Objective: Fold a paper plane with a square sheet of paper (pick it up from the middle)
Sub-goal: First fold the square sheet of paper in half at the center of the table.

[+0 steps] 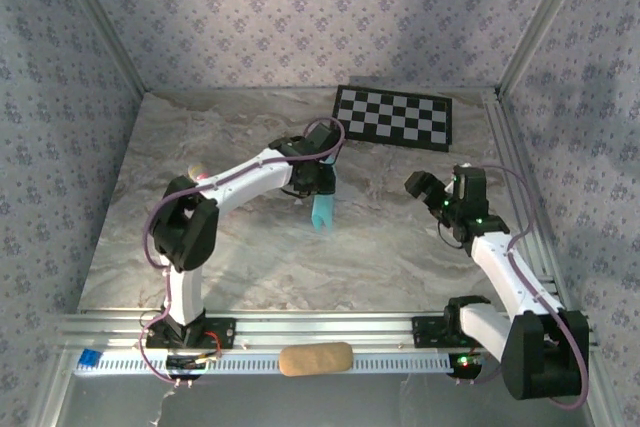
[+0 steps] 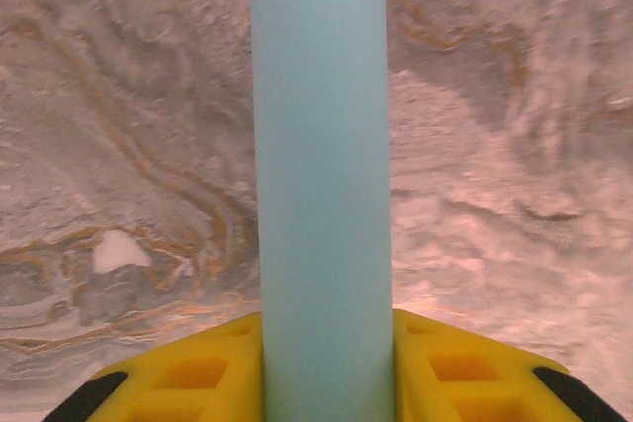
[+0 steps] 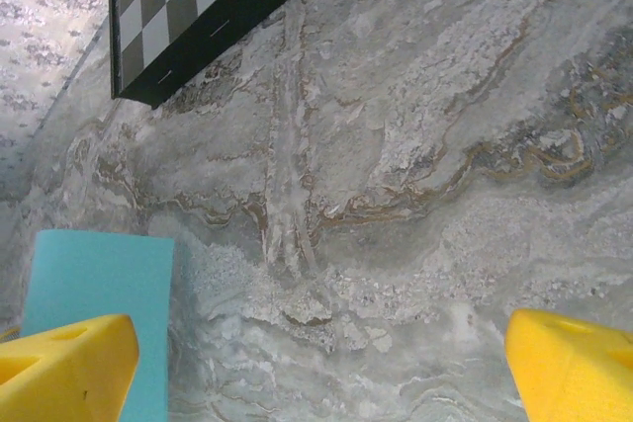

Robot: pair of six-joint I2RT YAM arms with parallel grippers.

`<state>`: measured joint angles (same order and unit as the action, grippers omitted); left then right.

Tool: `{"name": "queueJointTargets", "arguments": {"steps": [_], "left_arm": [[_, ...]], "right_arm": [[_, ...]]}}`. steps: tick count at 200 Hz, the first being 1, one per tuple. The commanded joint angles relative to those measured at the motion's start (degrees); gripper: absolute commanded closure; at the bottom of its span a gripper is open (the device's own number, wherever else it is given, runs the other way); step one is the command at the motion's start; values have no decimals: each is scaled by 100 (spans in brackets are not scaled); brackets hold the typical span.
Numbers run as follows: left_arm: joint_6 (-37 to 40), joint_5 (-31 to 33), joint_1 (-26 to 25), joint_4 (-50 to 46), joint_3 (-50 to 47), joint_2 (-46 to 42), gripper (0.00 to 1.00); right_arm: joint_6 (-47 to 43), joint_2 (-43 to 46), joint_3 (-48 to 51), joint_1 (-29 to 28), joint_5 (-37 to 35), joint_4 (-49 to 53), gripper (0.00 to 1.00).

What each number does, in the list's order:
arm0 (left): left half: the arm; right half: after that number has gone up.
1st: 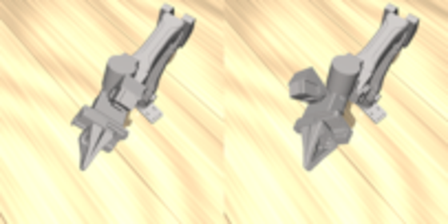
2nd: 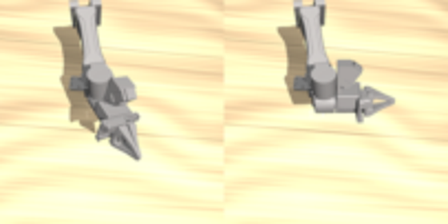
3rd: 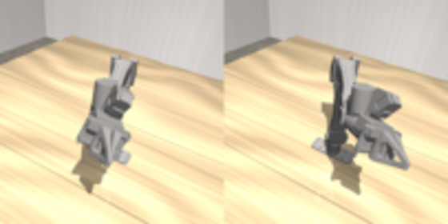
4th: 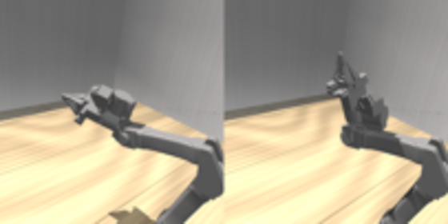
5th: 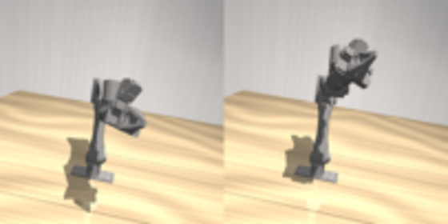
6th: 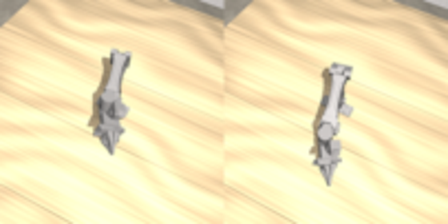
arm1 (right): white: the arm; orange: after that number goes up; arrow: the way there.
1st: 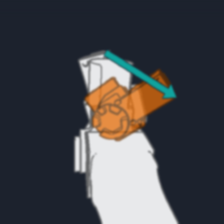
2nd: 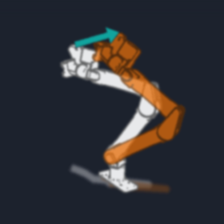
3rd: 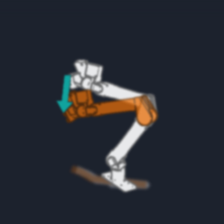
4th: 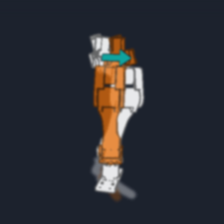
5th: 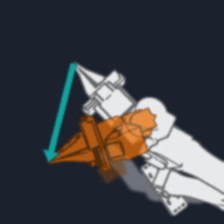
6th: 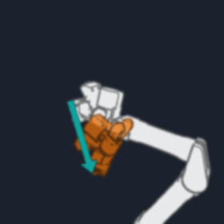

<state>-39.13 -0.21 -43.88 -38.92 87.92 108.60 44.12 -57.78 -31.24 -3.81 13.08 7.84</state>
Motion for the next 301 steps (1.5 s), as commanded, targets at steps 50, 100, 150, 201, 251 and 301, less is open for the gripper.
{"name": "queueJointTargets", "arguments": {"steps": [50,100,150,201,251,301], "left_arm": [[-548,-1611,254,1392,-628,-409,66],[-841,-2166,237,2104,-1097,-314,64],[-1282,-2591,241,2967,-1547,-204,63],[-1867,-2642,235,3955,-2154,-129,63],[-2024,-2539,185,4356,-2518,-10,63],[-1853,-2185,91,4111,-2572,107,63]], "right_arm": [[437,-164,99,63,650,-539,3],[706,-283,-13,29,371,-238,4],[523,-603,5,-76,1005,-839,5],[229,-1109,-342,-291,1562,-901,7],[-61,-1781,-756,-757,2146,-1046,14],[-376,-2319,-1154,-1156,1893,-590,24]]}}
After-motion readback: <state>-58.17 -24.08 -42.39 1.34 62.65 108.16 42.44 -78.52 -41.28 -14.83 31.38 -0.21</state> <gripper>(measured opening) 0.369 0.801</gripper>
